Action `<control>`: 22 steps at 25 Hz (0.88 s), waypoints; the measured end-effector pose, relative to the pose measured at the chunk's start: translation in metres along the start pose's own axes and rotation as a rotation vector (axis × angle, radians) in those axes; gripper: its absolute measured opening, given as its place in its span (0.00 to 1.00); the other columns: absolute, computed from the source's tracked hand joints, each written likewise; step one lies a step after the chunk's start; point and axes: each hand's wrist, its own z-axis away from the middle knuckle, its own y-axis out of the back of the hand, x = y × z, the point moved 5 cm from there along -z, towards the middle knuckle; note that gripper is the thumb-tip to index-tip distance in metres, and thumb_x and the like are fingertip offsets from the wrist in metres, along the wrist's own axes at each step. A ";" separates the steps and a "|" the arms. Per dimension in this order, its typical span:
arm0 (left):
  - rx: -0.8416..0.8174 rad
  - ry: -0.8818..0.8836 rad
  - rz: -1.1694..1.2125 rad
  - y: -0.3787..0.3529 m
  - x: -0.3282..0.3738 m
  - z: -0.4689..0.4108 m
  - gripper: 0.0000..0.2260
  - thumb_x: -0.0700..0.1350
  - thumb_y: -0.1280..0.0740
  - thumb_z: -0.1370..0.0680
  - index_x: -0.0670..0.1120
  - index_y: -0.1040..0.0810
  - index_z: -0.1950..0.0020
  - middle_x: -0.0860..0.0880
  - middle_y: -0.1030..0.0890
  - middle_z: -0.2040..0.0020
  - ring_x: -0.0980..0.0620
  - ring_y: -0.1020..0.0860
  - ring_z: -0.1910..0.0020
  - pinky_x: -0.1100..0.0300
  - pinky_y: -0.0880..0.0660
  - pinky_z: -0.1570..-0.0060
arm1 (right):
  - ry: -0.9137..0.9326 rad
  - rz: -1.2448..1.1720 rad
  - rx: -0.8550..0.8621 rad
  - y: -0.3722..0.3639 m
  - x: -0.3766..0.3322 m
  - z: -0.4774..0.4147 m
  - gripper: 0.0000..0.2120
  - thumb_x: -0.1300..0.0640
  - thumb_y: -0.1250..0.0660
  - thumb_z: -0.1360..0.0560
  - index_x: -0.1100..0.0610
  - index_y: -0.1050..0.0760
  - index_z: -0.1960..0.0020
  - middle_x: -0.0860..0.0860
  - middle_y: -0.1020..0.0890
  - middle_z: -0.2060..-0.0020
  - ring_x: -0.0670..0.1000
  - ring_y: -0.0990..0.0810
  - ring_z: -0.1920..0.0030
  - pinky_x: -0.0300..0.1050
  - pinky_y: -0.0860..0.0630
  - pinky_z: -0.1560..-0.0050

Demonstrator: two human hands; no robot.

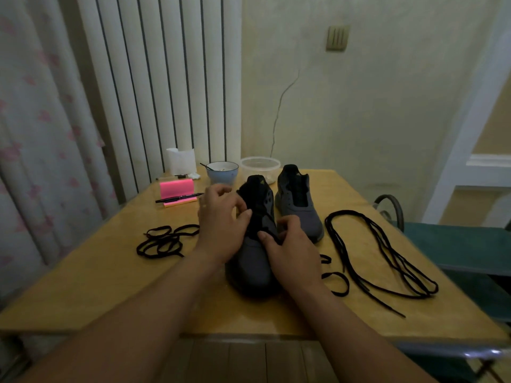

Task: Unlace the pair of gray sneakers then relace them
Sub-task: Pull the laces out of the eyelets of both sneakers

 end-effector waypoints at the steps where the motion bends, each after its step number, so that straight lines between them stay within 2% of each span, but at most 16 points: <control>1: 0.052 0.133 0.133 -0.004 -0.006 0.009 0.06 0.46 0.27 0.21 0.49 0.23 0.53 0.51 0.30 0.40 0.50 0.30 0.38 0.57 0.31 0.37 | -0.020 -0.015 -0.009 0.000 0.001 0.000 0.21 0.36 0.32 0.22 0.46 0.33 0.36 0.44 0.19 0.50 0.50 0.18 0.51 0.51 0.20 0.55; 3: 0.056 0.471 0.532 -0.017 -0.012 0.025 0.05 0.45 0.30 0.18 0.46 0.23 0.52 0.47 0.23 0.47 0.45 0.22 0.46 0.56 0.24 0.49 | -0.048 -0.014 -0.019 0.002 0.001 -0.001 0.23 0.36 0.31 0.22 0.46 0.34 0.35 0.44 0.18 0.47 0.51 0.17 0.49 0.49 0.23 0.56; 4: 0.050 0.556 0.616 -0.021 -0.013 0.027 0.04 0.44 0.31 0.18 0.46 0.24 0.51 0.45 0.21 0.50 0.43 0.21 0.49 0.55 0.24 0.54 | -0.051 -0.009 -0.029 0.002 0.001 -0.001 0.25 0.36 0.31 0.22 0.46 0.34 0.33 0.45 0.18 0.46 0.51 0.17 0.48 0.48 0.24 0.57; 5: 0.018 0.557 0.586 -0.021 -0.012 0.024 0.03 0.42 0.31 0.18 0.46 0.25 0.50 0.45 0.21 0.52 0.44 0.20 0.51 0.55 0.25 0.57 | -0.043 -0.002 -0.039 0.002 -0.001 -0.002 0.26 0.37 0.31 0.22 0.46 0.35 0.31 0.45 0.18 0.45 0.51 0.17 0.47 0.47 0.24 0.56; 8: -0.236 0.284 0.236 -0.014 0.001 0.006 0.07 0.39 0.32 0.20 0.50 0.27 0.46 0.49 0.22 0.53 0.51 0.23 0.55 0.57 0.28 0.59 | -0.009 -0.025 -0.129 0.000 -0.001 -0.007 0.23 0.36 0.35 0.20 0.48 0.31 0.31 0.45 0.18 0.45 0.50 0.18 0.46 0.50 0.21 0.52; 10: -0.370 0.116 -0.043 -0.011 0.011 -0.005 0.07 0.43 0.32 0.20 0.53 0.26 0.47 0.52 0.22 0.54 0.53 0.23 0.56 0.55 0.27 0.59 | -0.011 -0.068 -0.182 0.005 -0.001 -0.019 0.18 0.37 0.41 0.17 0.50 0.23 0.43 0.46 0.17 0.53 0.50 0.18 0.52 0.54 0.19 0.52; 11: -0.406 0.054 -0.154 -0.011 0.014 -0.010 0.05 0.45 0.32 0.19 0.53 0.26 0.47 0.53 0.23 0.54 0.53 0.23 0.56 0.53 0.25 0.58 | -0.007 -0.040 -0.183 0.009 -0.001 -0.029 0.19 0.39 0.42 0.15 0.52 0.22 0.50 0.48 0.17 0.57 0.51 0.18 0.56 0.55 0.20 0.53; 12: -0.439 0.006 -0.230 -0.010 0.018 -0.014 0.03 0.47 0.32 0.18 0.54 0.26 0.48 0.54 0.23 0.54 0.53 0.23 0.55 0.53 0.25 0.57 | 0.002 0.024 -0.190 0.012 -0.002 -0.038 0.18 0.42 0.41 0.15 0.53 0.22 0.53 0.49 0.19 0.60 0.52 0.20 0.57 0.53 0.21 0.55; 14: -0.497 -0.040 -0.246 -0.012 0.022 -0.020 0.03 0.48 0.33 0.17 0.52 0.25 0.49 0.53 0.23 0.54 0.52 0.23 0.54 0.55 0.26 0.58 | 0.043 0.149 -0.203 0.015 -0.006 -0.049 0.12 0.46 0.37 0.16 0.53 0.22 0.51 0.48 0.20 0.58 0.51 0.21 0.56 0.50 0.23 0.57; 15: -0.494 -0.009 -0.152 -0.013 0.019 -0.022 0.03 0.47 0.33 0.17 0.51 0.24 0.49 0.52 0.22 0.54 0.52 0.23 0.53 0.56 0.27 0.58 | 0.068 0.193 -0.213 0.016 -0.009 -0.053 0.10 0.48 0.36 0.16 0.54 0.22 0.50 0.48 0.20 0.58 0.51 0.22 0.56 0.50 0.23 0.57; 17: -0.449 0.199 0.200 -0.011 0.008 -0.020 0.03 0.45 0.33 0.16 0.48 0.22 0.49 0.49 0.20 0.54 0.52 0.21 0.55 0.55 0.25 0.55 | 0.094 0.205 -0.231 0.015 -0.010 -0.057 0.09 0.50 0.36 0.17 0.54 0.23 0.50 0.49 0.20 0.58 0.51 0.21 0.56 0.51 0.22 0.56; 20: -0.352 0.506 0.730 -0.013 -0.009 -0.004 0.05 0.41 0.37 0.14 0.44 0.23 0.48 0.46 0.21 0.62 0.52 0.21 0.64 0.53 0.24 0.54 | 0.039 0.009 -0.228 0.018 -0.010 -0.061 0.09 0.52 0.35 0.18 0.58 0.23 0.49 0.54 0.19 0.56 0.55 0.20 0.55 0.55 0.22 0.54; 22: -0.324 0.546 0.780 -0.013 -0.011 -0.002 0.05 0.40 0.38 0.14 0.43 0.25 0.48 0.45 0.22 0.61 0.53 0.22 0.67 0.56 0.24 0.57 | 0.024 -0.021 -0.243 0.019 -0.014 -0.065 0.08 0.52 0.35 0.18 0.57 0.24 0.48 0.53 0.19 0.56 0.54 0.21 0.55 0.52 0.24 0.57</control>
